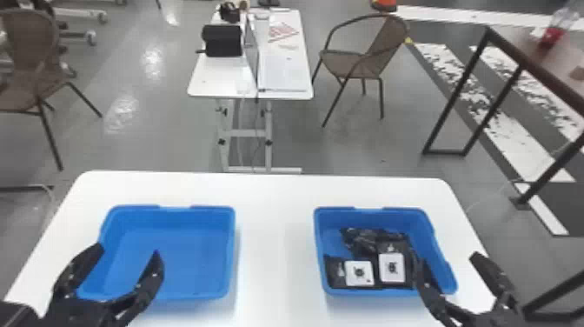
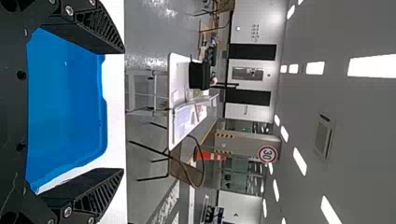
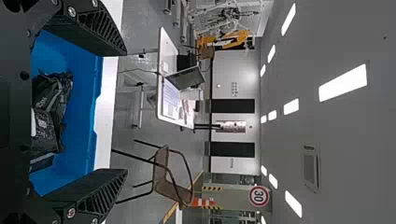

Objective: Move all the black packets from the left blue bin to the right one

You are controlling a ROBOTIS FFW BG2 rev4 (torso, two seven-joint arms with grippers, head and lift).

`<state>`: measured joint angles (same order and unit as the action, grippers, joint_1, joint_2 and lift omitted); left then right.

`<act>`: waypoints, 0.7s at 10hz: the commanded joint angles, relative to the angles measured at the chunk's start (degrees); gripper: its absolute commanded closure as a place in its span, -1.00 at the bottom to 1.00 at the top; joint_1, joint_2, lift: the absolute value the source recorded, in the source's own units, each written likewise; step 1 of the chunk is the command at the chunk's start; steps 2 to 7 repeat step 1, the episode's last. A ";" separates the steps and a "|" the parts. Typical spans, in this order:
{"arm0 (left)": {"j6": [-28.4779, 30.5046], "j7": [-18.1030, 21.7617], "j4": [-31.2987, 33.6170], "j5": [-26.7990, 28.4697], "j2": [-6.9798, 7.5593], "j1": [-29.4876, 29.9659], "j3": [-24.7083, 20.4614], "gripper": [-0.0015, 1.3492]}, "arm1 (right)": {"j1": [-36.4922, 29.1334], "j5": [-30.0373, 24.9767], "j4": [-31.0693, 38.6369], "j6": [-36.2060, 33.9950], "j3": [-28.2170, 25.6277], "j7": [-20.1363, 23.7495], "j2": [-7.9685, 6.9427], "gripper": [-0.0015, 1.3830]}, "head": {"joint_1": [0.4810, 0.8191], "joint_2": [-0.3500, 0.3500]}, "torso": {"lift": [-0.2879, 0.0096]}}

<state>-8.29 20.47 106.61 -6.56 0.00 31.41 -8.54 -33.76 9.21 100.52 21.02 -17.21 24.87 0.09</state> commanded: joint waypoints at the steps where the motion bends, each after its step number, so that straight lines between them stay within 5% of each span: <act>1: 0.12 0.01 0.00 -0.12 -0.15 0.06 0.01 -0.80 | 0.01 0.19 -0.06 -0.02 0.16 0.00 -0.14 -0.81 | 0.27 -0.32 | 0.94; 7: 0.12 0.01 0.00 -0.12 -0.15 0.06 0.01 -0.80 | 0.01 0.19 -0.06 -0.02 0.16 0.00 -0.14 -0.81 | 0.27 -0.32 | 0.94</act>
